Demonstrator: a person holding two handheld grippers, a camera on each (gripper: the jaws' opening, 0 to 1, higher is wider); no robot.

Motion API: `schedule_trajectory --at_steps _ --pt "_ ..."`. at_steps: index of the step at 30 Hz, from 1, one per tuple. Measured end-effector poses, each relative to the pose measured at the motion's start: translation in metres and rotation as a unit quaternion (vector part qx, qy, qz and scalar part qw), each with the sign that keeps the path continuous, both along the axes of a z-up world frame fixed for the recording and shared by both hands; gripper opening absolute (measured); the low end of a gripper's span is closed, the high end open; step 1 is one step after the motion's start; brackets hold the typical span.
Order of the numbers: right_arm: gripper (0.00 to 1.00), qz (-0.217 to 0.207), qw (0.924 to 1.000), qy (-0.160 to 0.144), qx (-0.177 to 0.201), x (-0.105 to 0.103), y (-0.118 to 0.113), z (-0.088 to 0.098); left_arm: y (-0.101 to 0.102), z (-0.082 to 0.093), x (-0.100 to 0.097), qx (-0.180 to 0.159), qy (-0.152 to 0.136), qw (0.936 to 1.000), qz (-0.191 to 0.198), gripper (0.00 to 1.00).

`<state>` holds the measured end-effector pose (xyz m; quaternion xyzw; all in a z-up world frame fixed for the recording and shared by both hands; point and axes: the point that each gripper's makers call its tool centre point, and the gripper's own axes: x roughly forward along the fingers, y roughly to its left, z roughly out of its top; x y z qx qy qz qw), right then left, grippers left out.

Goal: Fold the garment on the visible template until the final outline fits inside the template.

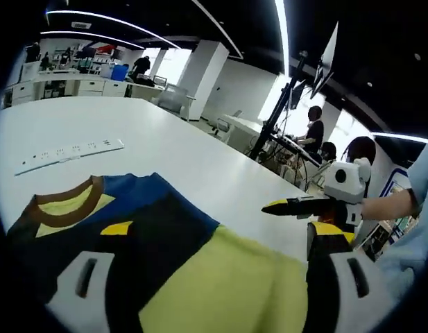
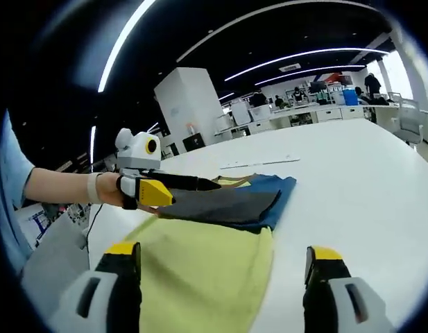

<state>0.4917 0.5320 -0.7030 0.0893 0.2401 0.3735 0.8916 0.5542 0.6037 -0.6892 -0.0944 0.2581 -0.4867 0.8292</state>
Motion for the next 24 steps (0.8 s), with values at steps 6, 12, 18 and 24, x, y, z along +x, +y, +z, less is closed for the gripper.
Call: schedule_trajectory --at_steps 6,12,18,24 --pt "1.0 0.02 0.9997 -0.005 -0.013 -0.005 0.004 0.004 0.037 0.007 -0.024 -0.003 0.001 0.9996 0.028 0.99" --pt "1.0 0.035 0.9991 -0.013 -0.022 -0.01 0.01 0.01 0.082 0.016 -0.05 0.007 -0.016 0.9983 0.056 0.99" --pt "1.0 0.05 0.9981 -0.022 -0.029 -0.017 0.017 0.017 0.126 0.026 -0.071 0.013 -0.025 0.994 0.105 0.99" --pt "1.0 0.058 0.9969 -0.035 -0.039 -0.021 0.016 0.026 0.16 0.036 -0.089 0.015 -0.04 0.9885 0.145 0.99"
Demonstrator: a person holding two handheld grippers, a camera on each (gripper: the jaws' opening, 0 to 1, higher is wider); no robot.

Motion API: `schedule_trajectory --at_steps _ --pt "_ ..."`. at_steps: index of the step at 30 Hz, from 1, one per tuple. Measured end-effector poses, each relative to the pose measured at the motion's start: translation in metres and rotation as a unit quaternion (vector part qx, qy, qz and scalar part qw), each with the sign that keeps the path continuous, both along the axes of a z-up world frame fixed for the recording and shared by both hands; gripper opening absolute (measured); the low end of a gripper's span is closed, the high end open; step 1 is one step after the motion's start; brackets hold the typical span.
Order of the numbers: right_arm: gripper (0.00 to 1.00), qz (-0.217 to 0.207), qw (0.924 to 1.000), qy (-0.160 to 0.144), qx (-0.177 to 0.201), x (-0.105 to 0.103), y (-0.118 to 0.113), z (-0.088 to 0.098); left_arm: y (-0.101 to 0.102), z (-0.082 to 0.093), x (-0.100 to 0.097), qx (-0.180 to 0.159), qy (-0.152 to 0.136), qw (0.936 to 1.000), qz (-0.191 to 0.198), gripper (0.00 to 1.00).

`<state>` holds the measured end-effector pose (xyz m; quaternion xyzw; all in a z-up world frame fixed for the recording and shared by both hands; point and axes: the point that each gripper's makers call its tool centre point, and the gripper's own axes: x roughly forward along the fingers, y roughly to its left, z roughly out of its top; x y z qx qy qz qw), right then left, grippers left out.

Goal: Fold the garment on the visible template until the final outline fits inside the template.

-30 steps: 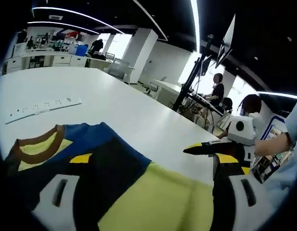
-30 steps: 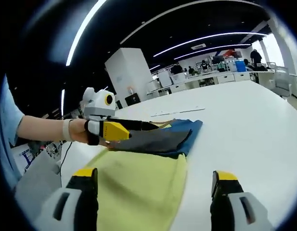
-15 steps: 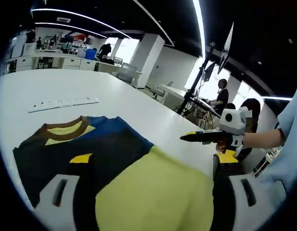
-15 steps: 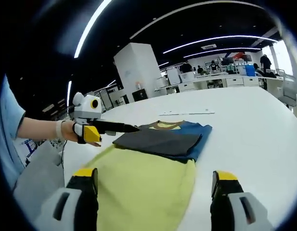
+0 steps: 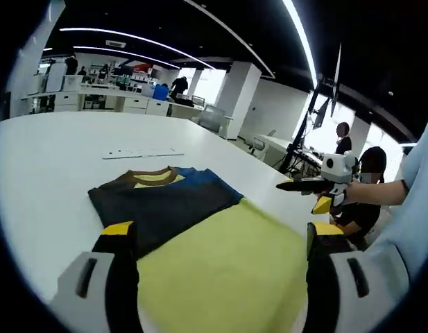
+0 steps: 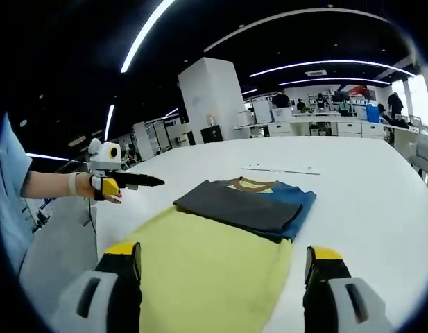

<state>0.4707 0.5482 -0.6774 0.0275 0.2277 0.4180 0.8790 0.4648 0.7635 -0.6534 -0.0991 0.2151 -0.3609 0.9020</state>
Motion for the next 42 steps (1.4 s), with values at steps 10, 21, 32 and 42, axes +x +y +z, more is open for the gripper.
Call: schedule_trajectory --at_steps 10,21,32,42 --pt "1.0 -0.001 1.0 -0.005 0.003 -0.006 0.003 0.005 0.028 0.001 -0.024 -0.008 0.003 0.9993 0.037 0.98" --pt "0.99 -0.015 0.9998 -0.012 0.004 -0.012 -0.004 0.009 0.033 -0.002 -0.038 -0.01 0.01 0.9991 0.039 0.95" --pt "0.94 -0.039 0.9992 0.0 0.007 -0.023 -0.017 0.001 0.036 -0.022 -0.06 0.004 0.048 0.9988 0.012 0.93" --pt "0.91 -0.039 0.9991 0.015 0.005 -0.036 -0.028 -0.003 0.052 -0.031 -0.076 0.016 0.069 0.9974 0.014 0.97"
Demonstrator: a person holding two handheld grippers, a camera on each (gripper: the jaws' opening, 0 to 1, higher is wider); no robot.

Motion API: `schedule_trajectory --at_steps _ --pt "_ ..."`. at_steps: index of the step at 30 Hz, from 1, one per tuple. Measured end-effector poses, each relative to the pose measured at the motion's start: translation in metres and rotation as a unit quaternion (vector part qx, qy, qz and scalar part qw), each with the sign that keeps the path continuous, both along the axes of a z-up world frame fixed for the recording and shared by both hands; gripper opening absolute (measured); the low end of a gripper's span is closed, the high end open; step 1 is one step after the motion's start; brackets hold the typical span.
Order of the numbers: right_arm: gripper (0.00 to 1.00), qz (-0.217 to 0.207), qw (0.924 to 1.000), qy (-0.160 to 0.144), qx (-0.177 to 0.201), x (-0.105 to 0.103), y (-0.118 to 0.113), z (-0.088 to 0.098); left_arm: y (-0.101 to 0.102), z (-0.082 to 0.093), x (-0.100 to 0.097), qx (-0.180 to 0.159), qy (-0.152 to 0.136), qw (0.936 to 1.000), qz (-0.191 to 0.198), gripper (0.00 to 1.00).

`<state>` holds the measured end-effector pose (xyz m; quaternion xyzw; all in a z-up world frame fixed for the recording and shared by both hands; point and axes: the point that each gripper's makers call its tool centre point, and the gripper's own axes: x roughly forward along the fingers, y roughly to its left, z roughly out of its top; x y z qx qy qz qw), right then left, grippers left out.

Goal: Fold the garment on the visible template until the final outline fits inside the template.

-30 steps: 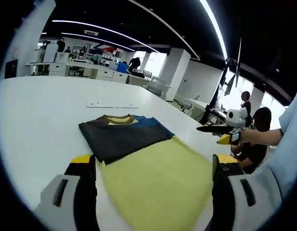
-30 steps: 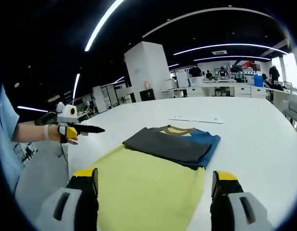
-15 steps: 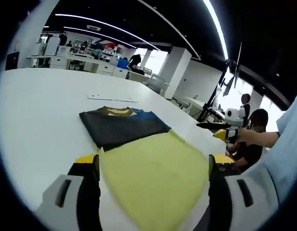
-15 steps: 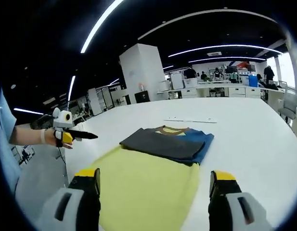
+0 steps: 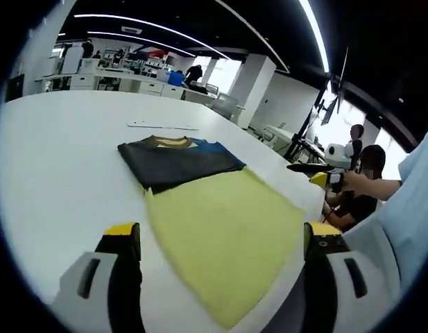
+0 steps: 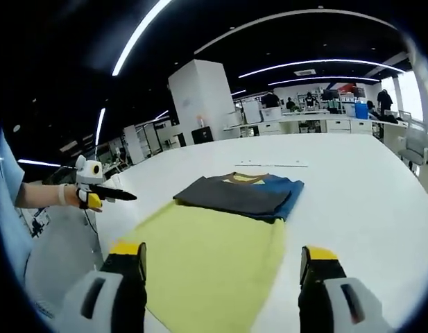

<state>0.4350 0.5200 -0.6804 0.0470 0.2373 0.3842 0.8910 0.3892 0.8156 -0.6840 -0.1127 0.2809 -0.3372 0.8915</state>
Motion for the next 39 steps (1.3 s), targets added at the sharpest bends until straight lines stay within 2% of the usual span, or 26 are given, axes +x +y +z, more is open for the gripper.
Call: schedule_trajectory --at_steps 5,7,8,13,16,17,20,23,24,27,28,29,31,33,39 --pt "0.9 -0.002 1.0 0.0 -0.009 -0.007 -0.008 -0.003 0.005 -0.003 -0.012 0.006 0.013 0.9999 -0.003 0.94" --pt "0.9 -0.001 0.9999 0.004 -0.01 -0.012 -0.011 -0.007 0.007 -0.008 -0.018 0.022 0.019 0.9995 -0.012 0.93" --pt "0.89 -0.001 0.9999 0.006 -0.014 -0.014 -0.012 -0.009 0.007 -0.01 -0.022 0.031 0.022 0.9991 -0.018 0.93" --pt "0.81 0.0 0.9992 0.025 -0.031 -0.027 -0.02 -0.028 0.007 -0.022 -0.034 0.036 0.045 0.998 -0.023 0.92" --pt "0.79 0.002 0.9987 0.035 -0.037 -0.036 -0.023 -0.036 0.007 -0.028 -0.04 0.041 0.05 0.9977 -0.023 0.9" --pt "0.78 0.004 0.9984 0.036 -0.043 -0.039 -0.024 -0.039 0.007 -0.029 -0.043 0.038 0.052 0.9977 -0.022 0.9" --pt "0.72 0.022 0.9942 0.037 -0.098 -0.05 -0.033 -0.053 0.014 -0.034 -0.046 0.041 0.062 0.9972 -0.011 0.85" --pt "0.66 0.017 0.9954 0.056 -0.076 -0.057 -0.033 -0.057 0.015 -0.035 -0.053 0.029 0.075 0.9967 -0.01 0.74" --pt "0.63 0.013 0.995 0.065 -0.075 -0.059 -0.036 -0.06 0.015 -0.035 -0.055 0.023 0.077 0.9967 -0.006 0.73" --pt "0.57 0.013 0.9943 0.066 -0.082 -0.063 -0.04 -0.063 0.016 -0.039 -0.06 0.022 0.088 0.9959 -0.004 0.72" --pt "0.55 0.024 0.9916 0.071 -0.106 -0.067 -0.043 -0.068 0.015 -0.041 -0.062 0.022 0.092 0.9955 -0.006 0.7" --pt "0.54 0.04 0.9879 0.067 -0.134 -0.072 -0.045 -0.073 0.015 -0.046 -0.068 0.024 0.109 0.9937 -0.01 0.68" --pt "0.52 0.039 0.9895 0.063 -0.124 -0.074 -0.042 -0.073 0.014 -0.054 -0.073 0.033 0.12 0.9921 -0.014 0.67" --pt "0.49 0.034 0.9893 0.078 -0.119 -0.075 -0.043 -0.076 0.015 -0.061 -0.081 0.051 0.137 0.9889 -0.024 0.64" --pt "0.42 0.036 0.9888 0.087 -0.116 -0.077 -0.043 -0.078 0.015 -0.071 -0.086 0.068 0.149 0.9861 -0.028 0.56"
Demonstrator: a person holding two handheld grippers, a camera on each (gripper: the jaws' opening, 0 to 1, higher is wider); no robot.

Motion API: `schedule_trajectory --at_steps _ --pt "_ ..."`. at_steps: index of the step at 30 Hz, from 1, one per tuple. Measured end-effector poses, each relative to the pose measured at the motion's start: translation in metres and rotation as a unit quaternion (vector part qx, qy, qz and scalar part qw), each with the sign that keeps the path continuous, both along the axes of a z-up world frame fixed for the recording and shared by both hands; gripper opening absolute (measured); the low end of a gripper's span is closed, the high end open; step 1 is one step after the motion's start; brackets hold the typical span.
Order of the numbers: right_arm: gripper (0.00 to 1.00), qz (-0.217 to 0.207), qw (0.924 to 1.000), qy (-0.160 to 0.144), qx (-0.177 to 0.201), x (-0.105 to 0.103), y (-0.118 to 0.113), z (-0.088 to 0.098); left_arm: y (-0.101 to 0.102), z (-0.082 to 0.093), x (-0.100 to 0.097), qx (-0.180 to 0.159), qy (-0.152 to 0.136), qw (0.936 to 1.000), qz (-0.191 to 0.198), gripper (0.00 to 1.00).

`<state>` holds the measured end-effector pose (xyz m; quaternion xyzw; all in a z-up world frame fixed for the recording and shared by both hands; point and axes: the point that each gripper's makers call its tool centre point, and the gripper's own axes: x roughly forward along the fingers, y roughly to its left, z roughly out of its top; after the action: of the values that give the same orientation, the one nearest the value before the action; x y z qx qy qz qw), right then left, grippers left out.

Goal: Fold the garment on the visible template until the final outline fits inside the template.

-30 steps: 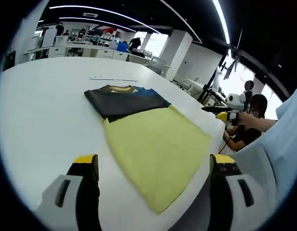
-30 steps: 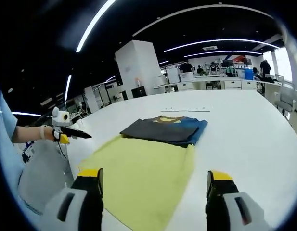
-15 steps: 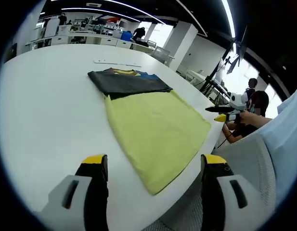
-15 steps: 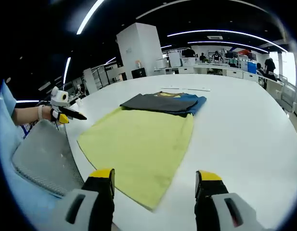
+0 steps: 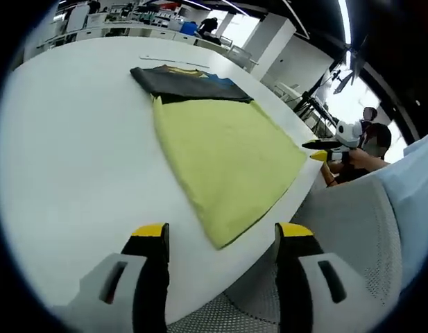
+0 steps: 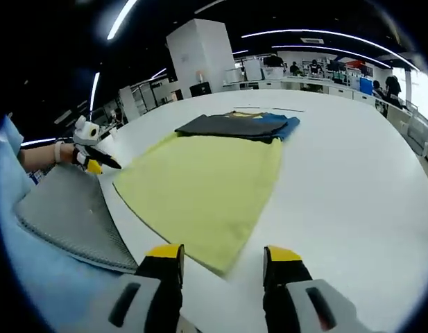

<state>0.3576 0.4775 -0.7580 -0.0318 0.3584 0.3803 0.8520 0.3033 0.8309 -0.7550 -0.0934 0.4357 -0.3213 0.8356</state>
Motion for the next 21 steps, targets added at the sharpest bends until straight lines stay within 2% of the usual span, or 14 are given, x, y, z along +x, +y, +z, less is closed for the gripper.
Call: schedule_trajectory --at_steps 4,10,14,19,21 --pt "0.41 0.014 0.9996 -0.006 -0.025 -0.003 -0.004 -0.004 -0.004 -0.001 -0.003 -0.01 0.014 0.9998 0.007 0.43" --pt "0.35 -0.001 0.9998 0.017 -0.004 -0.007 -0.002 -0.007 -0.003 -0.005 -0.002 -0.017 0.03 0.9993 0.016 0.36" --pt "0.3 0.009 0.9998 0.011 -0.016 -0.01 0.0 -0.009 -0.005 -0.005 -0.005 -0.03 0.045 0.9983 0.023 0.32" --pt "0.25 -0.006 0.9995 0.03 0.01 -0.01 0.003 -0.009 -0.004 -0.007 -0.004 -0.033 0.05 0.9977 0.032 0.27" --pt "0.19 -0.006 0.9992 0.037 0.013 -0.011 0.004 -0.01 -0.006 -0.009 -0.005 -0.052 0.069 0.9952 0.046 0.23"
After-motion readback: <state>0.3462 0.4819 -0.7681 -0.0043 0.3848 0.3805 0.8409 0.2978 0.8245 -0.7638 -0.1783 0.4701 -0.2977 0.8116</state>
